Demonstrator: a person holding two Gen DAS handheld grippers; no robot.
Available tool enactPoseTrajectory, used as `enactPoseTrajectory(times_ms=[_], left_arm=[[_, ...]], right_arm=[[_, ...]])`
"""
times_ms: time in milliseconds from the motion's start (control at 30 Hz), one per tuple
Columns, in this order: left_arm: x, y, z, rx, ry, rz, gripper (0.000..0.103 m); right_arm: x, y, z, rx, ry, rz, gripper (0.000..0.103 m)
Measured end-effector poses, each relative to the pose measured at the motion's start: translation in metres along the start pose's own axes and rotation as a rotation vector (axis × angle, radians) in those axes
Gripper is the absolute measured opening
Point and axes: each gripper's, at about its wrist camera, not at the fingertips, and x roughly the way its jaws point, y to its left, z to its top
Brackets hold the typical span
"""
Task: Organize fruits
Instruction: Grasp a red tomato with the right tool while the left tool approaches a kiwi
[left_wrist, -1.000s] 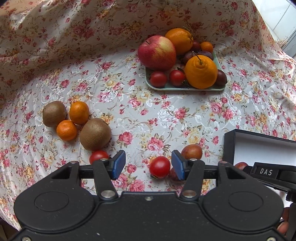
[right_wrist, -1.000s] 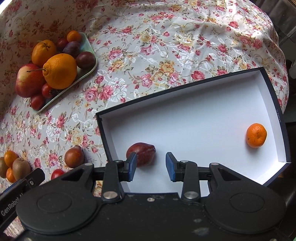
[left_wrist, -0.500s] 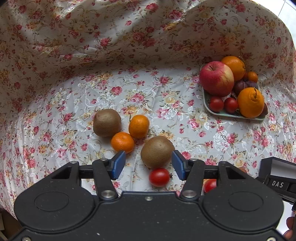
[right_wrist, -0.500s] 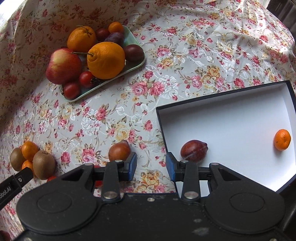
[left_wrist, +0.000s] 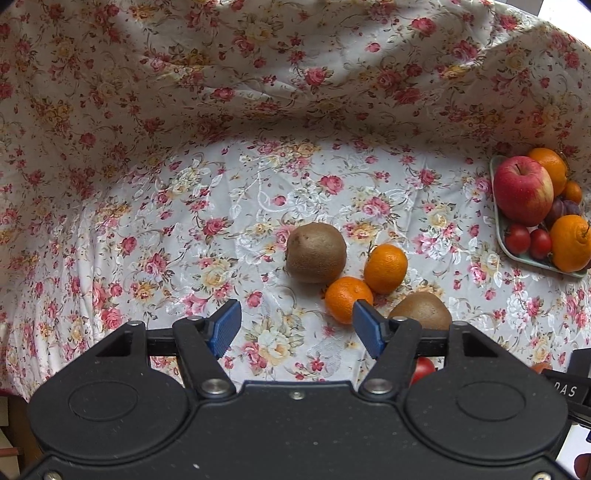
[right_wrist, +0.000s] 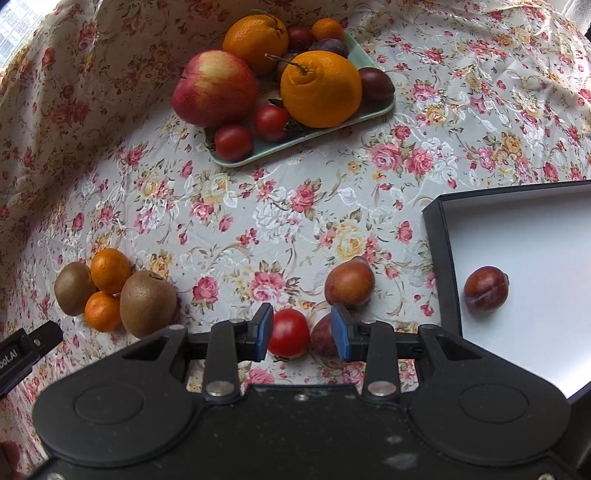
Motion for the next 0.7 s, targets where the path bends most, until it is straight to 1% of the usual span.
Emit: enactPoseTrajectory(times_ms=[133, 233, 433, 467, 567, 700], left_arm=[[0.004, 0.007, 0.0, 0.001, 0.015, 0.004, 0.069], [0.003, 0.009, 0.0, -0.004, 0.015, 0.001, 0.069], [-0.002, 0.006, 0.001, 0.013, -0.005, -0.001, 0.069], [-0.003, 0.005, 0.001, 0.018, -0.008, -0.006, 0.069], [-0.006, 0.0, 0.0, 0.047, -0.018, -0.029, 0.069], [-0.01, -0.004, -0.001, 0.081, -0.037, -0.034, 0.07]], right_arm=[[0.007, 0.016, -0.004, -0.032, 0.025, -0.001, 0.037], [0.012, 0.02, -0.005, -0.032, 0.044, -0.006, 0.037], [0.014, 0.011, -0.004, -0.004, 0.057, -0.009, 0.037], [0.014, 0.009, -0.004, -0.001, 0.055, -0.009, 0.036], [0.016, 0.005, -0.001, 0.002, 0.054, -0.004, 0.035], [0.017, 0.008, -0.002, -0.015, 0.05, -0.011, 0.035]])
